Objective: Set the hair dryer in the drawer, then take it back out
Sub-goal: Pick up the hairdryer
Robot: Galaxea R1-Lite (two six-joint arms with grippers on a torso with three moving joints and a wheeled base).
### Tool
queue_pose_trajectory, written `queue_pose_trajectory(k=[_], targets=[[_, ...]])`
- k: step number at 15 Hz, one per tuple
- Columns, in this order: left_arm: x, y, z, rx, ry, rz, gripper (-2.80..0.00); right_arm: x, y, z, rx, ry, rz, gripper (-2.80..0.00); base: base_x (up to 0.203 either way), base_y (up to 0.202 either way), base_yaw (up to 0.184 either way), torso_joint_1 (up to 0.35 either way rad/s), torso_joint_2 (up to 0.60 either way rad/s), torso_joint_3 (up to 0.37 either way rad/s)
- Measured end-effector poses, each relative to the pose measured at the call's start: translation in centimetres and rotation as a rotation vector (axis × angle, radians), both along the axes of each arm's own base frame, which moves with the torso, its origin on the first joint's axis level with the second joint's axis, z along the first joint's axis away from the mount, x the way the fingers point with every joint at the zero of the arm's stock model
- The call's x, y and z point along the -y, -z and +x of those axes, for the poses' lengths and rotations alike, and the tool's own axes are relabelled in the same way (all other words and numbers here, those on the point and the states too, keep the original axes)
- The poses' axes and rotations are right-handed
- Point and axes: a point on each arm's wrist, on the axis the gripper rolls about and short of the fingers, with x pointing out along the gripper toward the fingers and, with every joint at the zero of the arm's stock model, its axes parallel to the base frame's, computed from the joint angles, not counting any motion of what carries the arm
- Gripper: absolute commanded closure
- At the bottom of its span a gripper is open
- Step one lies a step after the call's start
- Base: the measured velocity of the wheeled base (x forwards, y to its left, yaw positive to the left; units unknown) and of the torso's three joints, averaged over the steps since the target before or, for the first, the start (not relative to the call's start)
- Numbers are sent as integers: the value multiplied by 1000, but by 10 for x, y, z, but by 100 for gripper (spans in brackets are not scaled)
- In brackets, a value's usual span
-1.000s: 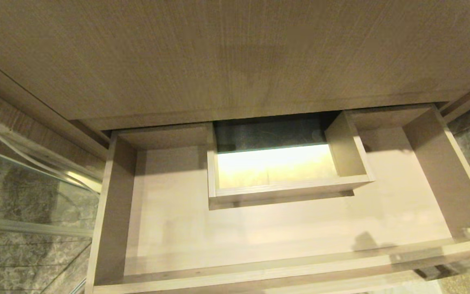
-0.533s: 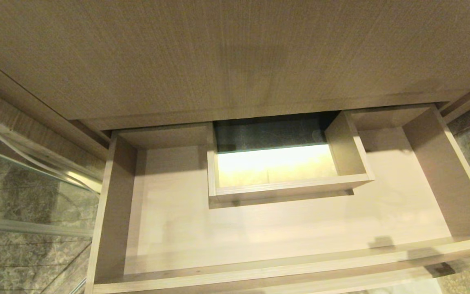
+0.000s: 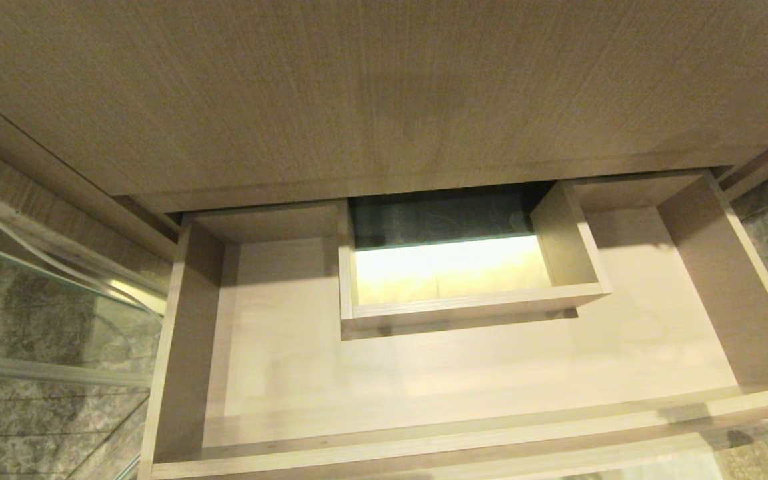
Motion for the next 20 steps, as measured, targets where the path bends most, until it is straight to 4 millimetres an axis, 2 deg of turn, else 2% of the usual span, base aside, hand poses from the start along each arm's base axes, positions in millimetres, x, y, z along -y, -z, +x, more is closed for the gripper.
queue_pose_trajectory(k=[4,10,20], targets=[[0,0,0,0,0,0,0,-3,-2,-3,78,-54,-8,0,0,0,0,215,-378,-150],[0,0,0,-1,0,0,0,-4,1,-5,79,-62,-8,0,0,0,0,173,-477,-206],[0,0,0,0,0,0,0,-4,-1,-6,99,-61,-11,0,0,0,0,354,-523,-243]])
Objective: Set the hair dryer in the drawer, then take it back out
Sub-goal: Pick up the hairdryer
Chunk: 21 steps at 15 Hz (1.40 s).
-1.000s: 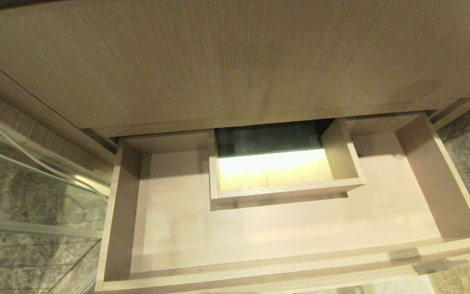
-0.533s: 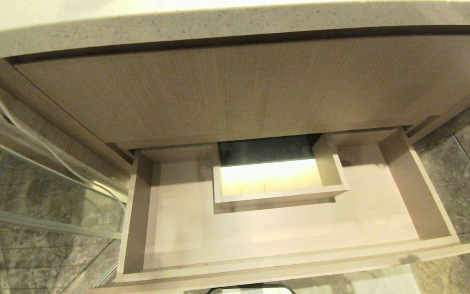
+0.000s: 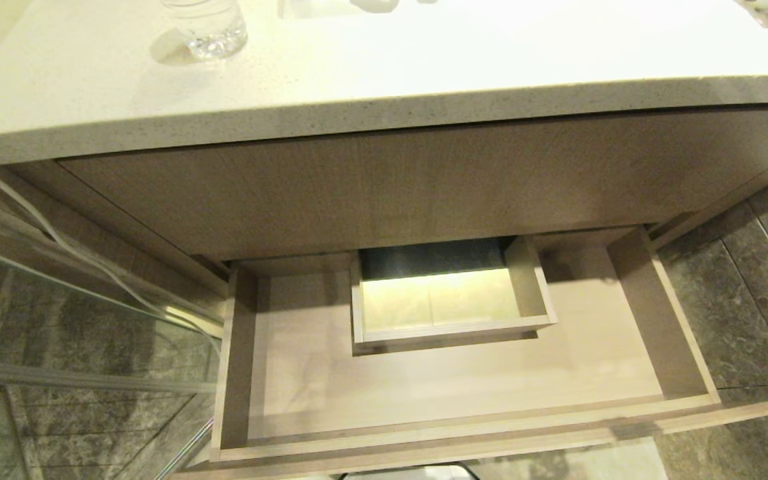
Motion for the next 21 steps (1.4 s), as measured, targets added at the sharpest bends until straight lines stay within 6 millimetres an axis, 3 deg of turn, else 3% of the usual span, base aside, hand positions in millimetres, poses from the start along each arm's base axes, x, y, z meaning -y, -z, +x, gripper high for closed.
queue_pose_trajectory(k=[13,21], targets=[[0,0,0,0,0,0,0,0,0,1,6,6,1,0,0,0,0,263,-496,-234],[0,0,0,0,0,0,0,1,-5,3,15,6,-12,0,0,0,0,38,-48,-9]])
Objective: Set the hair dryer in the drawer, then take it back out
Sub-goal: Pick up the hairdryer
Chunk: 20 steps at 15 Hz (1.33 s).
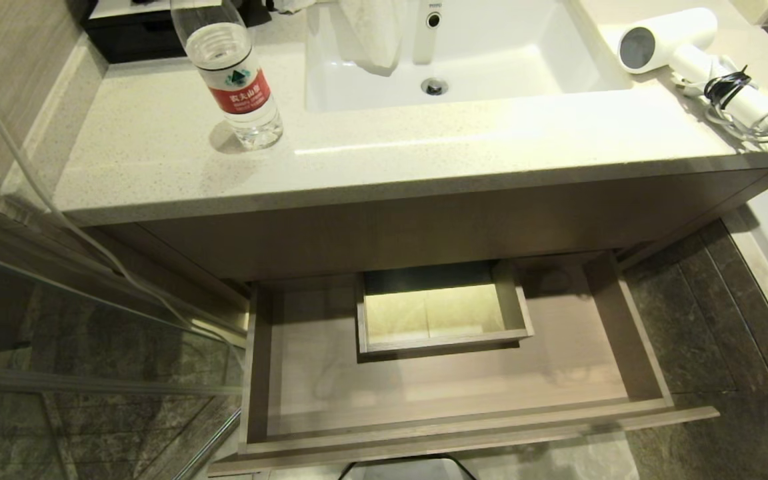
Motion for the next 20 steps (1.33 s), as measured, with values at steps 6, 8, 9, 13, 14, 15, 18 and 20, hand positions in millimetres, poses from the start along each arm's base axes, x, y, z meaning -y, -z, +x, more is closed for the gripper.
queue_pose_trajectory(k=[6,8,9,13,14,15,18,20], targets=[[0,0,0,1,0,0,0,0,-5,-1,18,-4,-17,0,0,0,0,246,-8,227],[0,0,0,1,0,0,0,0,-7,-1,26,-5,-19,0,0,0,0,293,-58,239],[0,0,0,1,0,0,0,0,-7,-1,28,-5,-19,0,0,0,0,313,-80,229],[0,0,0,1,0,0,0,0,-13,-1,79,-6,-26,0,0,0,0,321,-108,211],[0,0,0,1,0,0,0,0,-12,-1,78,-6,-26,0,0,0,0,334,-134,188],[0,0,0,1,0,0,0,0,-12,-1,78,-6,-26,0,0,0,0,337,-156,168],[0,0,0,1,0,0,0,0,-12,0,79,-5,-26,0,0,0,0,346,-185,156],[0,0,0,1,0,0,0,0,-13,0,81,-5,-26,0,0,0,0,358,-223,142]])
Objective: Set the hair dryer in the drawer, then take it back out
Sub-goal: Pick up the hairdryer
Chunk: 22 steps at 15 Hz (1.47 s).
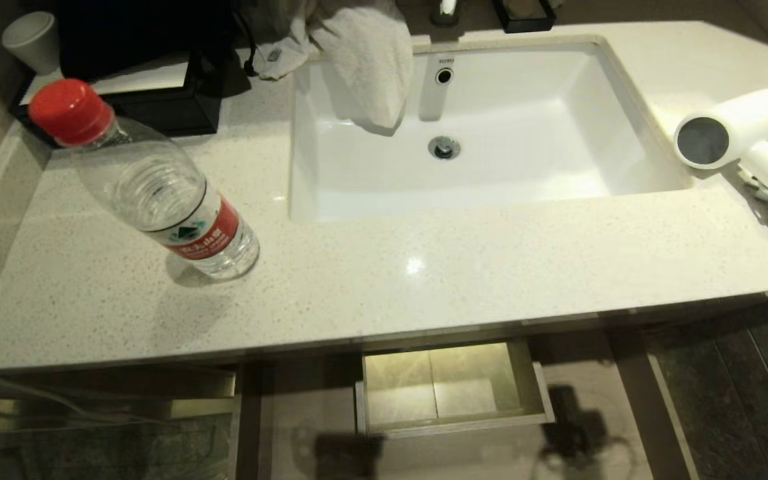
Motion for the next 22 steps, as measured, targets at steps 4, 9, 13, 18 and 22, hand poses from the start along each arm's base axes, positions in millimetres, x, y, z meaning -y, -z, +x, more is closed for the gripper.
queue_pose_trajectory(k=[4,9,13,18,22], targets=[[0,0,0,0,0,0,0,0,0,1,5,-2,-1,0,0,0,0,377,-273,104],[0,0,0,0,0,0,0,1,3,6,-30,16,16,0,0,0,0,130,-97,28],[0,0,0,0,0,0,0,3,1,15,-53,26,24,0,0,0,0,0,0,0],[0,0,0,0,0,0,0,8,-13,34,-53,63,53,-280,0,0,0,0,0,0],[0,0,0,0,0,0,0,16,-32,59,-52,92,57,-280,0,0,0,0,0,0]])
